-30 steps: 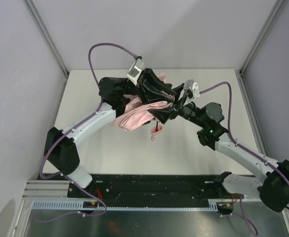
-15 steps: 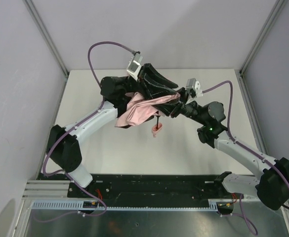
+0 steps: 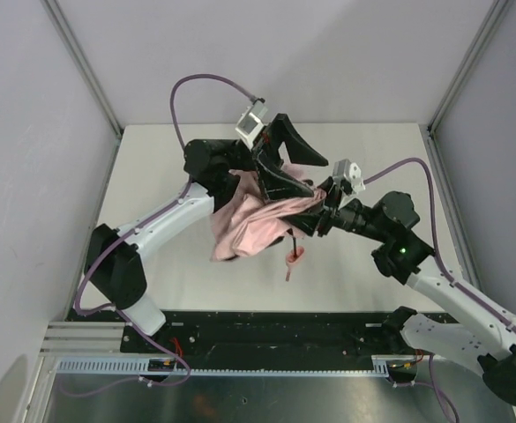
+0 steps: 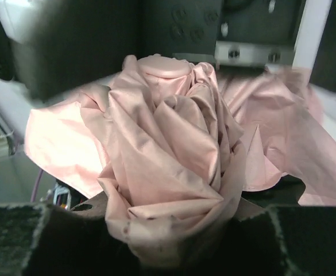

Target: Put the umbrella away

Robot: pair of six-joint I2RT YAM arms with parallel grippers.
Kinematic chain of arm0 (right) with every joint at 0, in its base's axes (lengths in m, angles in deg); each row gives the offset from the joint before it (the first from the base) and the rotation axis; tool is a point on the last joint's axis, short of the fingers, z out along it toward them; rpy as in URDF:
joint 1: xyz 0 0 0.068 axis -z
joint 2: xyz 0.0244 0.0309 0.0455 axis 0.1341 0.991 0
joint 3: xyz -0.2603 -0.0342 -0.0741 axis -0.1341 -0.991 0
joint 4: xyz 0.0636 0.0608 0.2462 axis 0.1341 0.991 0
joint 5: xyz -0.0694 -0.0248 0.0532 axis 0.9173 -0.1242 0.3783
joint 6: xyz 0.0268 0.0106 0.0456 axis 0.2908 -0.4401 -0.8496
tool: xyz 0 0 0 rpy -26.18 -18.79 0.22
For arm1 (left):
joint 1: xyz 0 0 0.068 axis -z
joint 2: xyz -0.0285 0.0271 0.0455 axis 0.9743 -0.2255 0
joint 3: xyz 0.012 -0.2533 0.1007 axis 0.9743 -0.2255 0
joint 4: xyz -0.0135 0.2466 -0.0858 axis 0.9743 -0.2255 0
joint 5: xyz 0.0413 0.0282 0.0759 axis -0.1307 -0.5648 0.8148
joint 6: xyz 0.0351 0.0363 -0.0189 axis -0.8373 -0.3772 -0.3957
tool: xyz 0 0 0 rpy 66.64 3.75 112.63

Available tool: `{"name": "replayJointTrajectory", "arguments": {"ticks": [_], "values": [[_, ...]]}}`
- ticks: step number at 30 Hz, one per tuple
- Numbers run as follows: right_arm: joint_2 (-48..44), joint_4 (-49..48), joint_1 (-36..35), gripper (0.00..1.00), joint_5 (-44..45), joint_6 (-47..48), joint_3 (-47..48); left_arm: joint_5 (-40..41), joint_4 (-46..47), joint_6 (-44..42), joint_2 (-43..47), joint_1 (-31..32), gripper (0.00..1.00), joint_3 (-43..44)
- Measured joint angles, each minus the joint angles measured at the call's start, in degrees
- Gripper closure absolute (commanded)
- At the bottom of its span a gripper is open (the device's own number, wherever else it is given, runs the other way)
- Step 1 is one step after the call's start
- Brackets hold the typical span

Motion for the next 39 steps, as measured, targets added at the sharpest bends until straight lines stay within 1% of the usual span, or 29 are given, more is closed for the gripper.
{"name": "replayJointTrajectory", "arguments": {"ticks": [2,4,5,7,8,11,14,17,19,21,23,25,28,31,34,39], "values": [[-2.36,5.75,-0.26,1.00,-0.57,0.66,-0.13,-1.31,-1.01,0.76,0.42,-0.31,0.02,0.55],[-4.87,10.03,-0.28,1.00,-0.50,1.07,-0.98,-1.64,-2.75,0.83,1.07,-0.92,0.01,1.99],[-6.14,11.82,-0.24,1.00,-0.33,1.18,-1.60,-1.62,-4.02,0.68,1.51,-1.38,0.01,2.78],[-8.57,14.95,-0.07,1.00,0.09,1.51,-2.97,-1.57,-6.64,0.35,2.36,-2.54,0.05,4.57],[-9.35,16.09,0.22,1.00,0.24,1.62,-3.48,-1.46,-7.80,0.28,2.64,-3.06,0.09,5.42],[-11.19,19.15,1.62,1.00,1.49,1.99,-4.63,-0.50,-11.93,-0.22,3.98,-5.44,0.25,6.84],[-12.15,21.09,3.26,1.00,4.17,2.43,-4.94,2.84,-17.33,-1.77,7.08,-8.57,0.41,3.72],[-12.70,21.88,4.55,1.00,6.73,3.26,-4.96,8.96,-26.12,-5.99,12.35,-10.80,0.54,-3.34],[-12.74,21.97,5.40,1.00,8.22,3.91,-4.96,15.43,-34.38,-10.21,16.72,-11.04,0.67,-8.66],[-12.72,22.12,5.95,1.00,9.44,4.68,-4.96,22.97,-42.42,-14.10,21.24,-10.27,0.73,-13.46],[-12.61,22.18,6.16,1.00,10.43,5.38,-4.96,29.99,-48.92,-17.42,25.97,-9.31,0.75,-18.29],[-12.41,22.18,6.16,1.00,11.19,5.90,-4.94,35.30,-53.53,-19.85,29.88,-8.26,0.75,-22.21],[-11.98,22.18,6.14,1.00,12.13,6.45,-4.96,39.89,-57.66,-22.05,32.26,-6.38,0.74,-24.83],[-11.37,22.18,6.03,1.00,12.85,7.17,-4.96,42.66,-59.87,-23.78,30.95,-3.19,0.75,-24.94],[-10.67,22.18,5.42,1.00,13.88,7.72,-4.96,43.21,-61.27,-24.87,28.09,0.22,0.75,-24.39],[-9.31,22.25,3.76,1.00,14.99,8.68,-4.96,43.69,-63.12,-26.34,22.49,5.07,0.76,-20.37]]}}
